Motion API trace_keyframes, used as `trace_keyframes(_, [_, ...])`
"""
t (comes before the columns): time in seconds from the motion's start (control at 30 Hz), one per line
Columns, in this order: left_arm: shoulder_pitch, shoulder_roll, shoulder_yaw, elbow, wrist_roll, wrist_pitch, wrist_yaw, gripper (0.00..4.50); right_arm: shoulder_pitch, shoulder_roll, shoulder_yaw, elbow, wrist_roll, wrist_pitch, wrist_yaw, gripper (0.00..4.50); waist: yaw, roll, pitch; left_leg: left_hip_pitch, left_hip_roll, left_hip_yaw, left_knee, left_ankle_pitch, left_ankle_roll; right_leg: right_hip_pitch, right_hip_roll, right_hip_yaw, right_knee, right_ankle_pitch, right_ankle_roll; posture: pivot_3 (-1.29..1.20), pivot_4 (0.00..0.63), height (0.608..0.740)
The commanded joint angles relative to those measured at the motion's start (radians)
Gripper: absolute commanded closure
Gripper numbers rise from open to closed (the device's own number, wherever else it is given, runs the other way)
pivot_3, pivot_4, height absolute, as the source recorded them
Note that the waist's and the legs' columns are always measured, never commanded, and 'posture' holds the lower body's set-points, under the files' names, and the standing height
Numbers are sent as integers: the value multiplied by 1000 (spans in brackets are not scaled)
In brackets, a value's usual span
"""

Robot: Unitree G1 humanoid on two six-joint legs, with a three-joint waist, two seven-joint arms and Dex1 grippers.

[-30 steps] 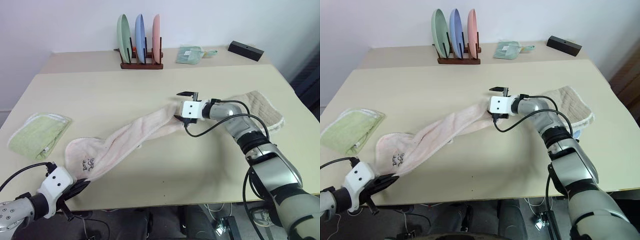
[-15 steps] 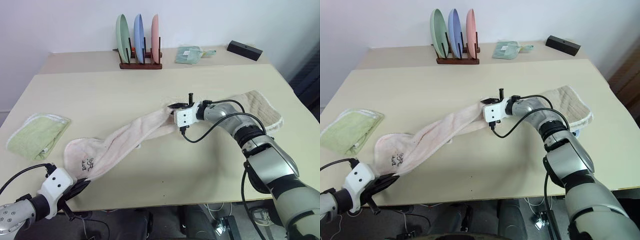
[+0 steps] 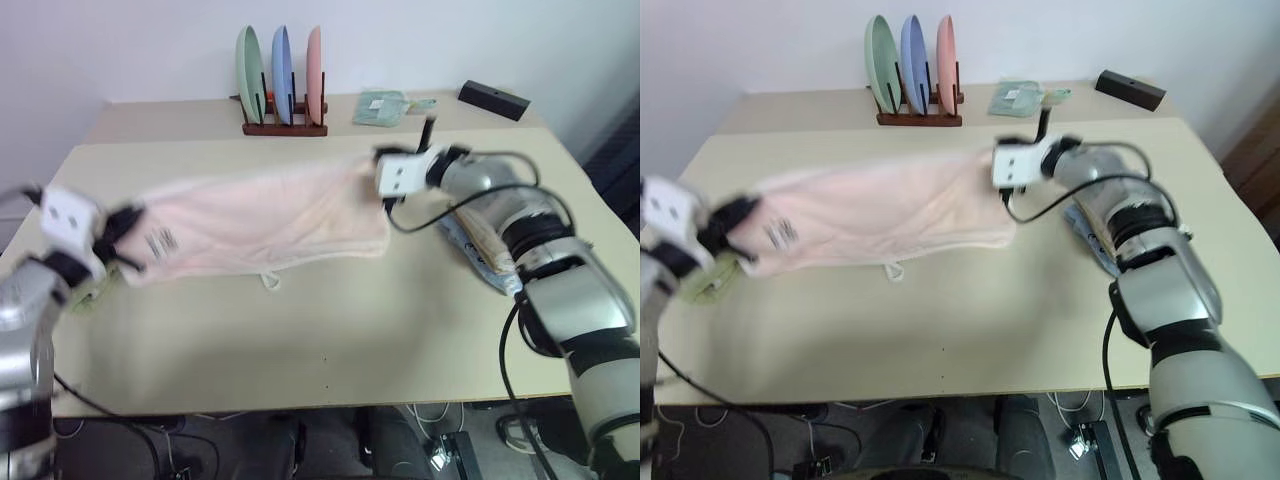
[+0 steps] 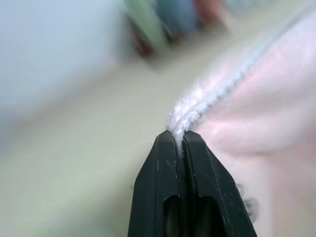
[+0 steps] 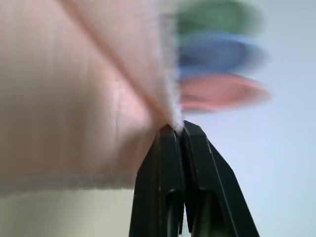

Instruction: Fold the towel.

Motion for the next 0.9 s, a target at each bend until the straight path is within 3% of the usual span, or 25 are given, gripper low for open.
trace_keyframes(0.03, [-361,56,-9,274,79,-136,149,4500,-131,-66,-59,6,1,41,-89,4439,0,-5,0,-3,-1,0,0,0,0,-3,-1,-1,2,-1,0,0,150,726])
trace_keyframes(0.1, [-439,73,-22,346,78,-159,129,4500,-147,-79,-74,-6,30,28,-56,4439,-23,-6,-1,-17,1,2,3,1,-1,-18,-1,-1,3,0,-1,0,150,726])
trace_keyframes(0.17, [-437,84,-34,364,69,-175,91,4500,-136,-85,-86,-21,56,9,-13,4439,-39,-5,-3,-16,0,6,0,0,0,-20,-4,-1,4,1,-1,0,150,726])
trace_keyframes(0.33, [-103,97,1,132,-35,-90,-83,4500,61,-120,-145,-221,293,-17,354,4439,-76,-5,-2,-14,-1,8,-1,-3,6,-22,-4,-1,2,1,0,0,150,726])
trace_keyframes(0.47, [258,95,50,-98,-97,-34,-203,4500,341,-193,-163,-564,498,161,656,4439,-75,-4,-1,-20,0,8,1,-4,6,-28,-4,-1,3,2,0,0,150,726])
trace_keyframes(0.6, [546,80,129,-256,-175,75,-281,4500,657,-351,-195,-959,685,471,884,4439,-38,-2,0,-17,0,10,1,-4,6,-27,-4,1,3,2,-1,0,150,726])
trace_keyframes(0.77, [763,83,199,-391,-262,192,-361,4500,898,-511,-284,-1242,833,759,999,4439,8,-2,1,-10,0,10,5,-8,13,-17,-4,0,2,3,-3,0,150,726])
trace_keyframes(0.9, [821,89,212,-421,-278,232,-384,4500,972,-554,-334,-1320,863,839,1018,4439,24,-3,0,2,1,10,5,-9,15,-2,-4,-1,-2,0,-5,0,150,726])
